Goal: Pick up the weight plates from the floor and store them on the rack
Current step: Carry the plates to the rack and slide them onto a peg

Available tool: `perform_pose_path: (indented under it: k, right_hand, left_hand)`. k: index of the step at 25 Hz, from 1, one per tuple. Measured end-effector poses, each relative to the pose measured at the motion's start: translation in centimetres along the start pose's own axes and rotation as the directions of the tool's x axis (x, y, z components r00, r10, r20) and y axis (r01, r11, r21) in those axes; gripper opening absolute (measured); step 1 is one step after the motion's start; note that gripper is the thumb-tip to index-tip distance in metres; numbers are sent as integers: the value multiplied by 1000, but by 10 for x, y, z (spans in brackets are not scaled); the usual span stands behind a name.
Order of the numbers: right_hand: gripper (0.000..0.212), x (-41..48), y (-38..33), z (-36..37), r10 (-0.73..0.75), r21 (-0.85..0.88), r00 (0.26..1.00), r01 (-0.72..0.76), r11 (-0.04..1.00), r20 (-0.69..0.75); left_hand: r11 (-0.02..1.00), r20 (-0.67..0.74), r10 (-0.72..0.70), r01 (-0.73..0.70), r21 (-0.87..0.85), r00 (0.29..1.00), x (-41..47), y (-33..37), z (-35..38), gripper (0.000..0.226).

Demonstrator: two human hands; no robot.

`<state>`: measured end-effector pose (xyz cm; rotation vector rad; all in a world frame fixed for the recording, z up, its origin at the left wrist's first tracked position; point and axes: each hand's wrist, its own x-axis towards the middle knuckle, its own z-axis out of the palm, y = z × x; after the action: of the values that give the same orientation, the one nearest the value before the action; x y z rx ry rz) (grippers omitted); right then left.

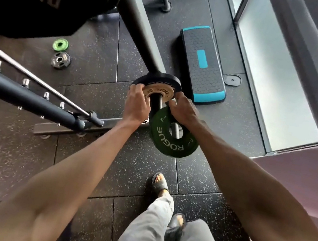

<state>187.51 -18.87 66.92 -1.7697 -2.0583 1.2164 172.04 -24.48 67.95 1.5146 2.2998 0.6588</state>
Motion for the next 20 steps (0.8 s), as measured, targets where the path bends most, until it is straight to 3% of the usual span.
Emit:
perform_pose_path:
  k: [6,11,15,17,20]
  right_hand:
    - [48,25,1,-7,-25,-1,998,26,1000,58]
    - [42,22,15,-13,-130,-96,984,142,985,123]
    - [35,11,28,-12,-151,-141,972,177,974,181]
    - [24,5,31,-9,-178,-141,969,202,969,170]
    - [28,-15,24,-16,-158,-84,956,184,979,248]
  left_hand:
    - [991,-123,65,-50,121,990,4,7,14,30]
    - [959,-14,126,-119,257,992,14,18,9,30]
    - [944,126,168,-197,267,978,9,18,5,18]
    - [936,173,155,-200,290,973,-1,19,2,16]
    - [936,244,143,-211,283,959,-29,19,-4,14]
